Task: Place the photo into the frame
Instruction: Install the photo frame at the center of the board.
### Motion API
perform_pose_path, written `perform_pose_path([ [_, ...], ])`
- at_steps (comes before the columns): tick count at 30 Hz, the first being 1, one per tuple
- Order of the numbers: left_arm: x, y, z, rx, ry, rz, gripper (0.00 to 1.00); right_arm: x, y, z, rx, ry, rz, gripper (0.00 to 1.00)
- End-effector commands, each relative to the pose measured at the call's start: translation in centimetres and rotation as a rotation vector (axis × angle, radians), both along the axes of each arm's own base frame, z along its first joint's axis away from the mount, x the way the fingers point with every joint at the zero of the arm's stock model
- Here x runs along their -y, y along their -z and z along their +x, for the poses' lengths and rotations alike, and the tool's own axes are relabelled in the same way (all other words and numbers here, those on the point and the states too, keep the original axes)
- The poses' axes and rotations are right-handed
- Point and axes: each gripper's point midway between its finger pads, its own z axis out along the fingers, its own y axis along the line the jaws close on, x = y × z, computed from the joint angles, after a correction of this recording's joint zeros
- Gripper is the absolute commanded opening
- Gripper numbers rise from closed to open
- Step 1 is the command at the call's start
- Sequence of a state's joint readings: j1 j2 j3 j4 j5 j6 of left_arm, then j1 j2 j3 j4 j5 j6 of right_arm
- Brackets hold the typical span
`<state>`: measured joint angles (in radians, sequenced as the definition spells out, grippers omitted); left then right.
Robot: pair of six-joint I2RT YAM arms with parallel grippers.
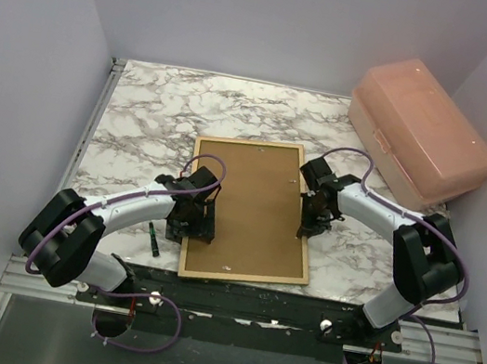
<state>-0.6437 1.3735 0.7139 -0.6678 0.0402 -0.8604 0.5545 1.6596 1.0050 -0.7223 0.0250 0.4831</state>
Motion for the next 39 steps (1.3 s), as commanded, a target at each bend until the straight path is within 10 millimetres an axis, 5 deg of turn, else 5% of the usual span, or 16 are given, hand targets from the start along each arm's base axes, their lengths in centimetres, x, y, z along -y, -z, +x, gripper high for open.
perform_pose_path([
  [1,1.0,0.9,0.6,0.022,0.015,-0.027,0.72,-0.1,1.5,0.4,0.016,0.019,-0.033,0.01],
  [6,1.0,0.9,0.5,0.021,0.014,-0.026,0.72,-0.8,0.9,0.2,0.015,0.015,0.015,0.01],
  [11,0.8,0.4,0.7,0.042,0.006,-0.022,0.72,-1.3,-0.5,0.5,0.042,0.024,0.051,0.55],
  [18,-0.5,-0.6,1.0,0.099,-0.029,0.016,0.83,-2.1,-0.6,0.3,0.015,0.033,0.128,0.83],
  [39,-1.7,0.0,2.8,0.179,-0.122,0.068,0.74,-2.5,1.3,-1.6,-0.053,0.015,0.178,0.85],
])
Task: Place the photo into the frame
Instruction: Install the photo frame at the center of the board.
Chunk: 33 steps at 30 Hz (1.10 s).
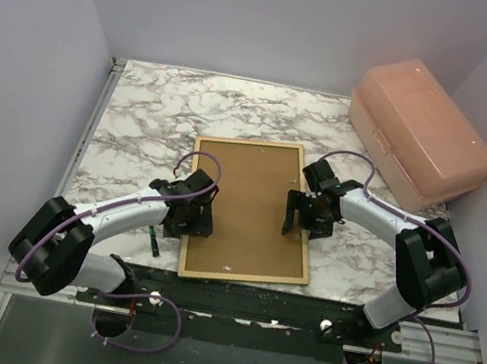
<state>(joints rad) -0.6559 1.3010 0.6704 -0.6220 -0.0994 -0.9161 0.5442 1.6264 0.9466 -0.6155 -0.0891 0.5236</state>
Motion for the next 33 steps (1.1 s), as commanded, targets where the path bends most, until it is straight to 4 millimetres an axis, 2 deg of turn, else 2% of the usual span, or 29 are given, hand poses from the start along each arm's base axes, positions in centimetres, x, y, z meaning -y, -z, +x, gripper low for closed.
perform_pose_path([
  [1,-0.3,0.3,1.3,0.049,-0.041,0.018,0.73,-0.4,1.4,-1.5,-0.061,-0.014,0.034,0.85],
  [6,-0.6,1.2,1.1,0.01,-0.028,0.052,0.47,-0.4,1.8,-1.7,-0.071,-0.016,0.031,0.85],
  [10,-0.8,2.1,0.5,-0.021,-0.021,0.061,0.17,-0.3,1.8,-1.7,-0.068,-0.017,0.025,0.85],
  [13,-0.8,2.5,0.1,-0.028,-0.015,0.052,0.02,-0.3,1.7,-1.6,-0.065,-0.017,0.026,0.85],
  [14,-0.8,2.5,0.0,-0.029,-0.015,0.053,0.0,-0.3,1.7,-1.6,-0.066,-0.018,0.026,0.85],
  [22,-0.4,2.3,0.1,-0.025,-0.002,0.035,0.0,-0.2,1.5,-1.6,-0.059,-0.022,0.023,0.85],
  [26,0.1,1.3,0.5,0.006,0.011,0.002,0.0,-0.1,1.2,-1.5,-0.048,-0.02,0.022,0.85],
  [27,0.1,1.0,0.5,0.012,0.011,-0.003,0.08,-0.1,1.0,-1.5,-0.046,-0.019,0.023,0.85],
  [28,0.1,0.6,0.5,0.021,0.008,-0.012,0.27,-0.1,0.8,-1.4,-0.041,-0.017,0.025,0.85],
  [30,0.2,-0.1,0.4,0.039,0.01,-0.033,0.51,-0.2,0.6,-1.5,-0.038,-0.015,0.03,0.86],
  [32,0.2,-0.8,0.3,0.058,0.01,-0.054,0.65,-0.2,0.3,-1.6,-0.034,-0.012,0.04,0.87],
  [33,0.2,-1.0,0.2,0.061,0.012,-0.063,0.69,-0.2,0.2,-1.7,-0.032,-0.008,0.045,0.88],
])
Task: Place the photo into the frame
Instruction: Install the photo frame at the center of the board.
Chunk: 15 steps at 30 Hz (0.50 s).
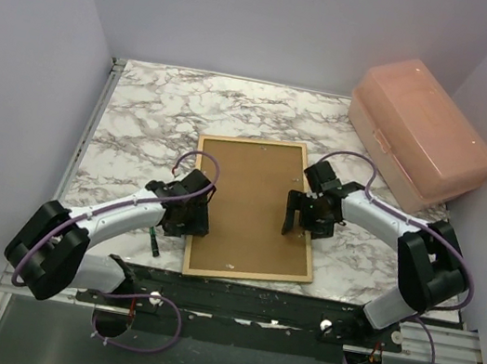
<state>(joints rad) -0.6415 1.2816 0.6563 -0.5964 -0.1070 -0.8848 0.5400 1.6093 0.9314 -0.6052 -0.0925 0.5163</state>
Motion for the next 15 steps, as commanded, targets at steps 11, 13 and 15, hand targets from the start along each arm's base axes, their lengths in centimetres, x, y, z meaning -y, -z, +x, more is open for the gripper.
perform_pose_path([
  [11,1.6,-0.4,-2.0,0.011,0.005,-0.203,0.75,0.8,-1.2,-0.7,0.016,0.068,0.092,0.99],
  [13,1.5,-0.2,-2.2,0.009,0.001,-0.209,0.75,1.3,-1.6,0.7,0.029,0.097,0.122,0.99],
  [15,1.3,-0.1,-2.1,0.008,-0.003,-0.213,0.75,1.9,-1.8,2.3,0.038,0.122,0.143,0.99],
])
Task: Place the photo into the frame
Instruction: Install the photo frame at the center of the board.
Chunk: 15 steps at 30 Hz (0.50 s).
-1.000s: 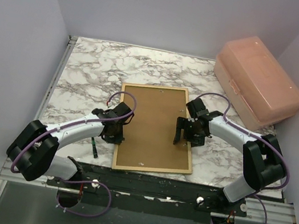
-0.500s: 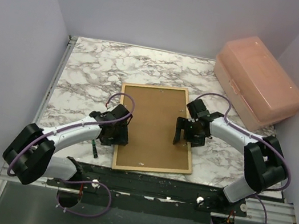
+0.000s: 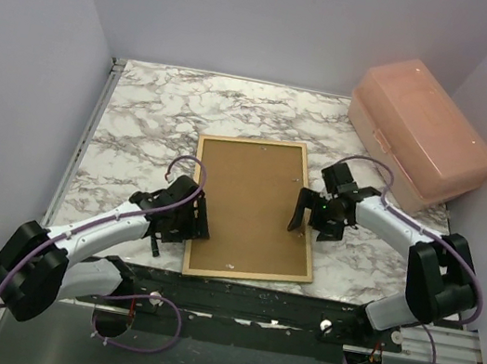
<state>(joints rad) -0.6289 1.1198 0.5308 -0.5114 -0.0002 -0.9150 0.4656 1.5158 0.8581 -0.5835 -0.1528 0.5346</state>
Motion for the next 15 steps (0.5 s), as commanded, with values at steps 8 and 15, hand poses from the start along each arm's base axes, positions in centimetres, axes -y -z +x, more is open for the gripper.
perform_pose_path([
  [8,0.0,-0.1,0.5,-0.016,-0.013,-0.089,0.79,0.1,-1.7,9.6,0.076,0.061,0.068,0.99],
  [15,-0.2,0.6,0.1,-0.028,-0.013,-0.096,0.8,-1.0,-1.0,15.0,0.084,0.085,0.044,0.99],
])
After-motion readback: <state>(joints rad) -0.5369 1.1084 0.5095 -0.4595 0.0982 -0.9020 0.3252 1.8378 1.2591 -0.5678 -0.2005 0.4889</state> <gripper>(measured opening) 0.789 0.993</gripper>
